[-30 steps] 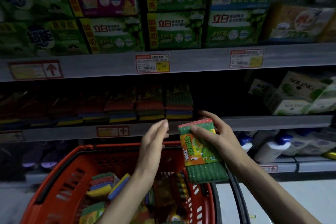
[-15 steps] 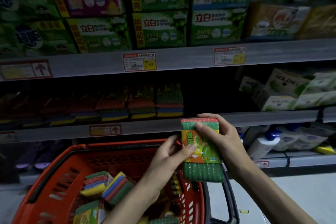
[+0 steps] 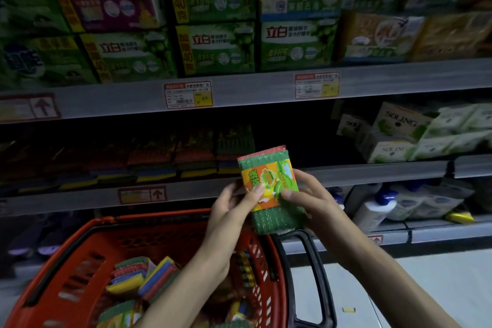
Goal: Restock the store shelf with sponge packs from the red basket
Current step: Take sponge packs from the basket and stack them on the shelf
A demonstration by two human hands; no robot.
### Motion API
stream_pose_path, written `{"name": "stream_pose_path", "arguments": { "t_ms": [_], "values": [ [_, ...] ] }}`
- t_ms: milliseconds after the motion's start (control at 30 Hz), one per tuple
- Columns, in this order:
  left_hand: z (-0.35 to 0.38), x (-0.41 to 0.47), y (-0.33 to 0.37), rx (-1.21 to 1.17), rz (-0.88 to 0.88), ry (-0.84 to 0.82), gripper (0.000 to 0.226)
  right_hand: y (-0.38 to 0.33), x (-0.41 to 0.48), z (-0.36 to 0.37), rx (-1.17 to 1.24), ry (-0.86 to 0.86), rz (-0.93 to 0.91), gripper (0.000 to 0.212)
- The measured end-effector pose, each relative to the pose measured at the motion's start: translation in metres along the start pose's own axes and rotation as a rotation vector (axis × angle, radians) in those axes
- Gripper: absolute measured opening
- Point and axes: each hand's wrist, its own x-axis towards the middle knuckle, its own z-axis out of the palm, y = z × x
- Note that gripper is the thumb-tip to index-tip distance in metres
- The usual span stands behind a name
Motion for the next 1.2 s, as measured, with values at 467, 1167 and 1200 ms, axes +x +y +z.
{"name": "stream_pose_path", "arguments": {
  "t_ms": [467, 1167, 1200],
  "values": [
    [0.010, 0.016, 0.039, 0.290, 0.263, -0.122, 0.104, -0.027, -0.016, -0.027, -0.031, -0.086, -0.074, 0.059],
    [0.036, -0.002, 0.025, 0.150, 0.111, -0.170, 0.040, -0.013, -0.014, -0.009, -0.109, 0.331, -0.129, 0.050],
    [0.034, 0.004, 0.029, 0.130, 0.118, -0.147, 0.047, -0.014, -0.015, -0.009, -0.073, 0.304, -0.104, 0.046]
  ]
}}
